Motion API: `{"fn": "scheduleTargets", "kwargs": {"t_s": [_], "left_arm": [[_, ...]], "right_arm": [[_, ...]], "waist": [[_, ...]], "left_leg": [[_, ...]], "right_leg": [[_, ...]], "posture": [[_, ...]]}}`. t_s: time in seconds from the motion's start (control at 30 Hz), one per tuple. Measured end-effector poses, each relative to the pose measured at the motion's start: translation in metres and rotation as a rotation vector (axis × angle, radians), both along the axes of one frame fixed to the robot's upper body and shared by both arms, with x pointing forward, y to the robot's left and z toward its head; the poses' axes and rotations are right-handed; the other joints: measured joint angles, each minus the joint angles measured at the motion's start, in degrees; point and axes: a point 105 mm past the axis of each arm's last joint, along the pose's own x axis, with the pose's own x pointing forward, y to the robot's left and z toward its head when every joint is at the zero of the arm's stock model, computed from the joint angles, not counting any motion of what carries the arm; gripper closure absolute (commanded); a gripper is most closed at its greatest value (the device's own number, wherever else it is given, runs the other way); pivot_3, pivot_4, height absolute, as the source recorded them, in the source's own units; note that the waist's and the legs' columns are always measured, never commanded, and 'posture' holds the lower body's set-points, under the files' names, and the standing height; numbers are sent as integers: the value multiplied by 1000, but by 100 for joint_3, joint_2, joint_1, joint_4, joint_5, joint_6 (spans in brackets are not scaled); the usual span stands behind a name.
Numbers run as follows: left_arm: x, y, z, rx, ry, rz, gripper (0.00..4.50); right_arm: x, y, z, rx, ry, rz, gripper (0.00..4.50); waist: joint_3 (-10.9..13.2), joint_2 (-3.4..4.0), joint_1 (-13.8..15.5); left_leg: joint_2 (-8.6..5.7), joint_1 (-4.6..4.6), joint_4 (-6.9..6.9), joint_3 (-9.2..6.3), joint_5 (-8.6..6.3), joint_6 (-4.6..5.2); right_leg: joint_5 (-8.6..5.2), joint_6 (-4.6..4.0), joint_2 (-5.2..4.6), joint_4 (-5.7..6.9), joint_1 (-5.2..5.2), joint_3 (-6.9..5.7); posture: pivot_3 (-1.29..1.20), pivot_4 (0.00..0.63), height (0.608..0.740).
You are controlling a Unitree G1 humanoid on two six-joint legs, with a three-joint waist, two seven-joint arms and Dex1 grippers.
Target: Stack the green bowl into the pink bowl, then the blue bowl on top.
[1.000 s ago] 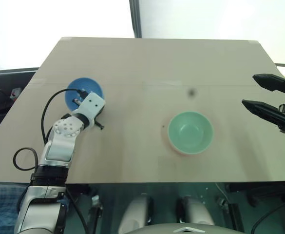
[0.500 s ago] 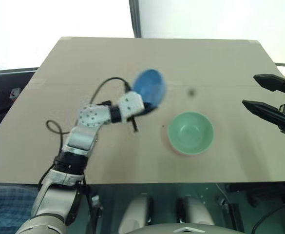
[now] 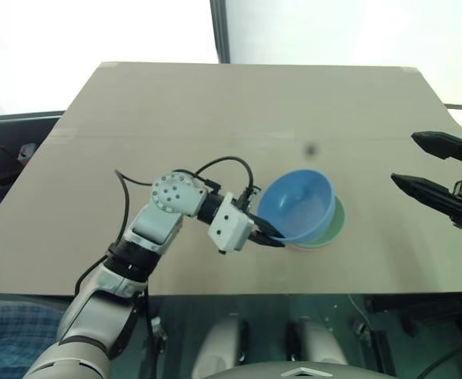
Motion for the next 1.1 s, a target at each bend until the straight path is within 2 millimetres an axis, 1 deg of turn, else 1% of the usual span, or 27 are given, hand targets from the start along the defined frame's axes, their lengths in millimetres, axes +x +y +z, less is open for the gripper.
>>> {"fn": "scheduleTargets", "kwargs": {"t_s": [0.13,0.33,0.37,0.4,0.43,0.57,0.73,0.8,0.87,0.93,0.97,1.0,1.03,1.07,1.1], "left_arm": [[8,-15,1,-3,-92,-47,4407],[12,-26,-2,-20,-142,-85,4407],[11,-29,-3,-23,-139,-93,3722],[10,-31,-3,-29,-135,-97,3414],[10,-33,-2,-38,-132,-98,3009],[11,-35,1,-38,-142,-100,1141],[13,-31,1,-32,-124,-84,1141],[14,-28,5,-77,-61,-37,1141],[18,-20,6,-142,55,53,1141],[23,0,6,-208,216,182,1141],[25,9,4,-231,276,244,1141],[26,14,3,-238,301,275,1141],[31,37,-9,-229,393,437,1141],[33,46,-15,-219,419,493,1141],[35,60,-27,-187,460,599,1141]], "right_arm": [[0,0,0,4,-1,-11,0],[-1,0,-1,6,1,-13,0],[-1,0,0,6,-2,-12,0],[-1,0,0,7,-5,-13,0],[-1,0,0,7,-6,-14,0],[-1,-1,-2,10,4,-18,0],[-1,0,-2,12,4,-19,0],[-1,0,-2,11,3,-18,0],[-2,-1,-3,7,11,-20,0],[-4,-1,-7,-7,29,-22,0],[-5,-2,-10,-15,41,-22,0],[-6,-2,-12,-21,46,-23,0],[-9,-5,-20,-55,78,-36,0],[-9,-7,-23,-63,90,-43,0],[-11,-10,-27,-73,108,-54,0]], "waist": [[1,-1,11],[1,-1,-3],[1,-1,-3],[1,-1,-4],[1,-1,-3],[1,-1,-4],[1,-1,-5],[1,-1,-8],[1,-1,-19],[1,0,-15],[0,0,-14],[0,0,-16],[0,1,-22],[0,2,-22],[1,2,-16]], "left_leg": [[-1,0,9,-3,-5,9],[1,0,13,-3,-7,13],[1,0,14,-3,-7,14],[1,0,15,-3,-7,14],[1,0,16,-4,-7,14],[2,0,21,-5,-8,16],[3,2,24,-6,-10,18],[4,3,25,-6,-10,19],[8,4,25,-6,-11,19],[11,4,25,-8,-10,19],[12,4,25,-9,-10,19],[13,4,25,-9,-10,19],[14,8,25,-9,-11,19],[14,11,25,-9,-11,19],[14,11,24,-9,-11,20]], "right_leg": [[1,3,3,-1,8,-4],[2,5,7,-1,9,-4],[2,6,8,-1,10,-4],[2,6,8,0,10,-4],[3,7,9,0,11,-4],[3,8,11,1,13,-4],[3,9,11,1,16,-5],[3,9,11,1,17,-4],[3,9,13,0,17,-4],[3,9,15,0,16,-5],[3,9,15,0,17,-5],[3,9,15,-1,17,-5],[3,9,14,-1,20,-5],[3,9,14,-2,23,-5],[3,9,14,-2,23,-5]], "posture": [[0,150,740],[0,150,740],[0,150,740],[0,150,740],[0,150,740],[0,150,740],[0,150,740],[0,150,740],[0,150,740],[0,150,740],[0,150,740],[0,150,740],[0,150,740],[0,150,740],[0,150,740]]}}
